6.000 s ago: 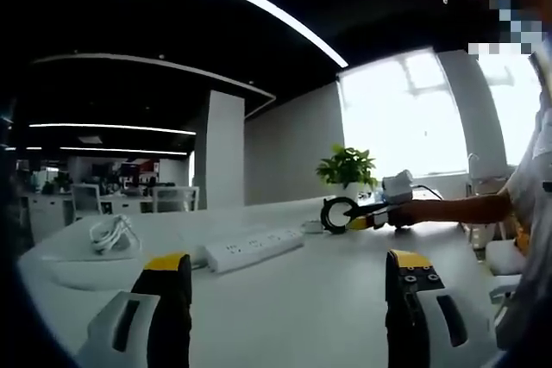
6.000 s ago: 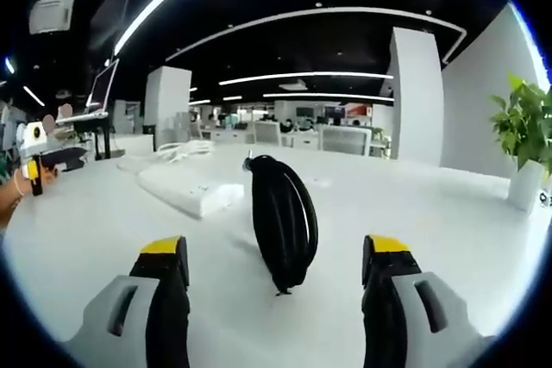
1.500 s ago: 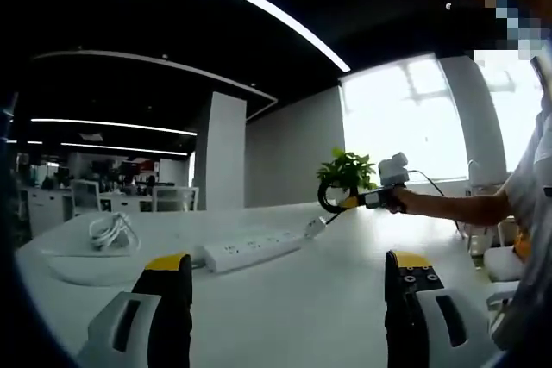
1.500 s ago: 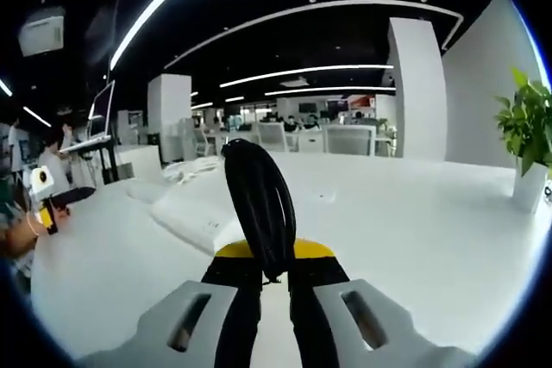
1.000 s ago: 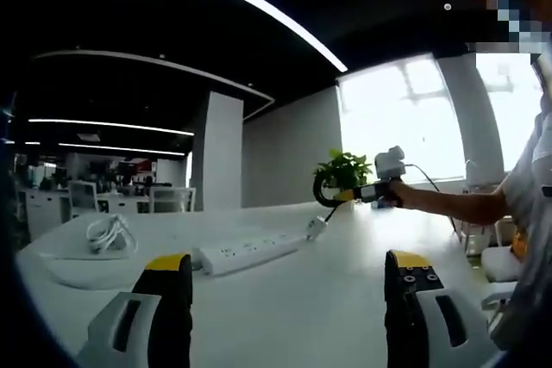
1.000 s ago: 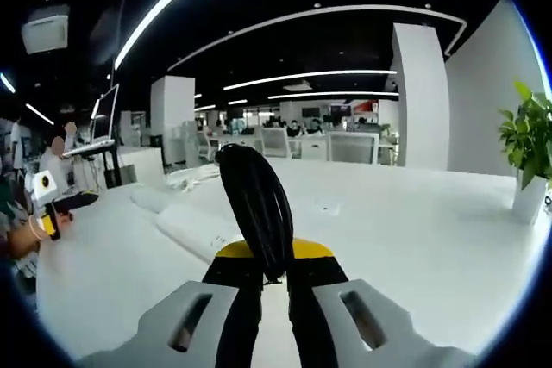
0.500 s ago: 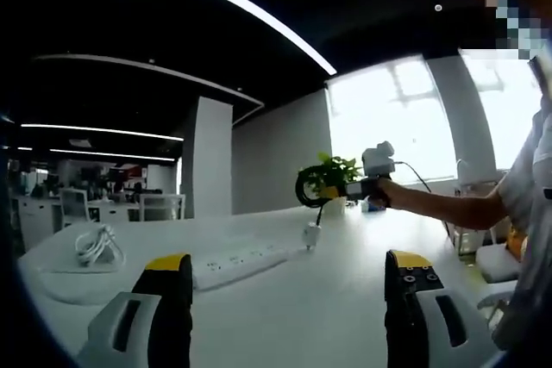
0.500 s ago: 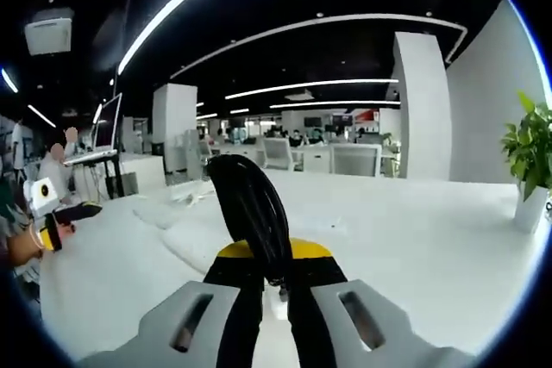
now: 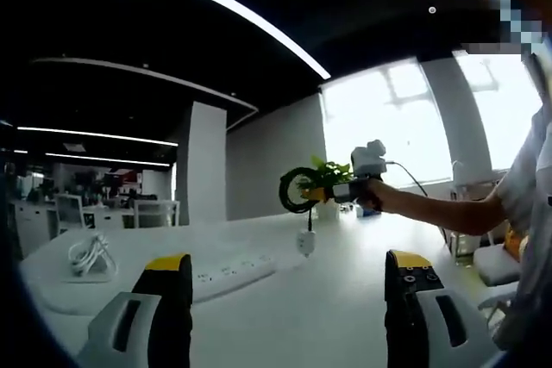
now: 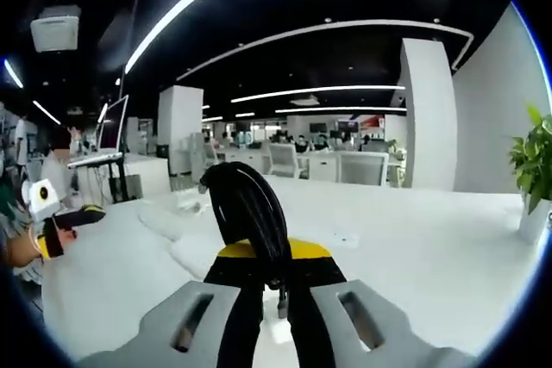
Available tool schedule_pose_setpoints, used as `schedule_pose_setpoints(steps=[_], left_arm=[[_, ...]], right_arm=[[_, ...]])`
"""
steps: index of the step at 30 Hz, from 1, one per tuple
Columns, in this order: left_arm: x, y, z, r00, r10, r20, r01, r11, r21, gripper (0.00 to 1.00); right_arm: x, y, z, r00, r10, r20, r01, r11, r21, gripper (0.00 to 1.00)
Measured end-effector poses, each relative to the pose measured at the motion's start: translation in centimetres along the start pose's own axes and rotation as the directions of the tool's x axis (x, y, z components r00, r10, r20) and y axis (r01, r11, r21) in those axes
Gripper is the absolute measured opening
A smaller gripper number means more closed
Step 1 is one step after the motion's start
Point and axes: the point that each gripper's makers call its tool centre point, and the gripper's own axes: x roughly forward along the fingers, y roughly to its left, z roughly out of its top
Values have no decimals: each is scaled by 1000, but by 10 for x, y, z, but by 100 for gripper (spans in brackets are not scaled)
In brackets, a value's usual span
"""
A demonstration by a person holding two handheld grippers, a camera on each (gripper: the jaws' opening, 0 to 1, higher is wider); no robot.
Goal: Straighten the power strip on the desk, plug the charger into it
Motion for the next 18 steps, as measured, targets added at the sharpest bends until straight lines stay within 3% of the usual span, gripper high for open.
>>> schedule_pose_setpoints(steps=[18], left_arm=[[42, -7, -8, 998, -12, -54, 11, 1000, -19, 95]], right_arm=[[26, 23, 34, 995, 21, 96, -25, 999, 36, 7]])
